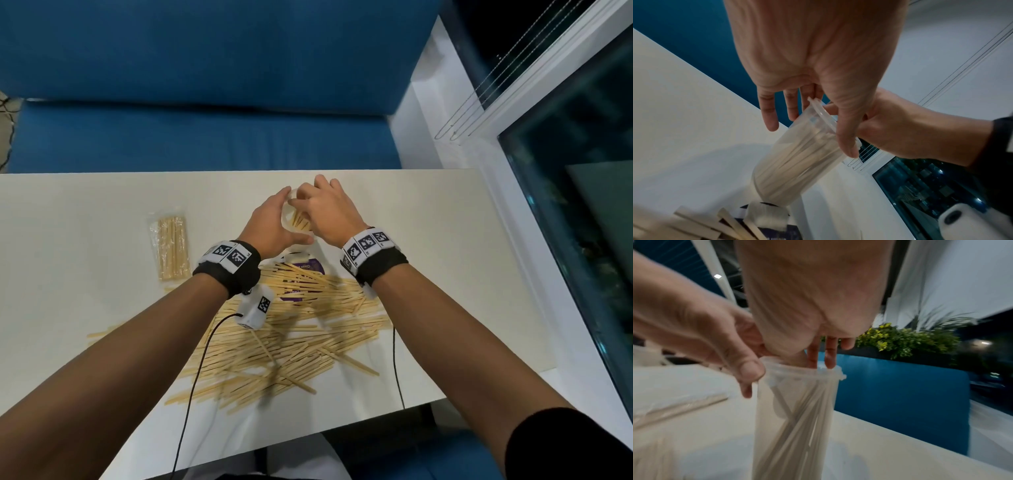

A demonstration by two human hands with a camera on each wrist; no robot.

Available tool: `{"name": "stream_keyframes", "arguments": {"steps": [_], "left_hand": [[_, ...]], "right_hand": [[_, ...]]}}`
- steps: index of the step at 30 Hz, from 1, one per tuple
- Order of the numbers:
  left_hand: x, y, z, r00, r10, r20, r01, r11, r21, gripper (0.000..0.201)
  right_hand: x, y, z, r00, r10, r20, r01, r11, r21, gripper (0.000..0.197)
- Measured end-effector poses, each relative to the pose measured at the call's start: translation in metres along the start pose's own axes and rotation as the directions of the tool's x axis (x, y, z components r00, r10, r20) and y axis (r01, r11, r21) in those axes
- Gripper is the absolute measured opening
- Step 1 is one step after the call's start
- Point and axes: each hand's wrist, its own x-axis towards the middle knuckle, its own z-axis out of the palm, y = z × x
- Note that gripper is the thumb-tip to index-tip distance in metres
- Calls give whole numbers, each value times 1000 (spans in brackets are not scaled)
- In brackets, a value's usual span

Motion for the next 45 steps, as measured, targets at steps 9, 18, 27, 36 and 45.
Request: {"name": "stream_keyframes", "arguments": {"steps": [9,18,27,36,45], "left_hand": [[0,-2,1,1000,16,-6,-16,1000,18,110],[-2,1,1,1000,0,19,-1,1000,13,117],[-38,-31,-7,992,-111,-62,109,993,-41,86],[-92,-82,49,992,-121,25,121,993,14,12],[-109,-99,83,979,-200,44,198,979,49,17]], "right_hand": [[14,-7,-1,988,150,26,-143,975,-170,21],[4,2,5,966,253,-56,-249,966,63,25],[-77,-2,1,748,595,-294,-157,590,792,13],[-159,-35,96,868,469,161,-443,586,678,31],[-150,-73,124,976,127,175,-186,905,382,53]]}}
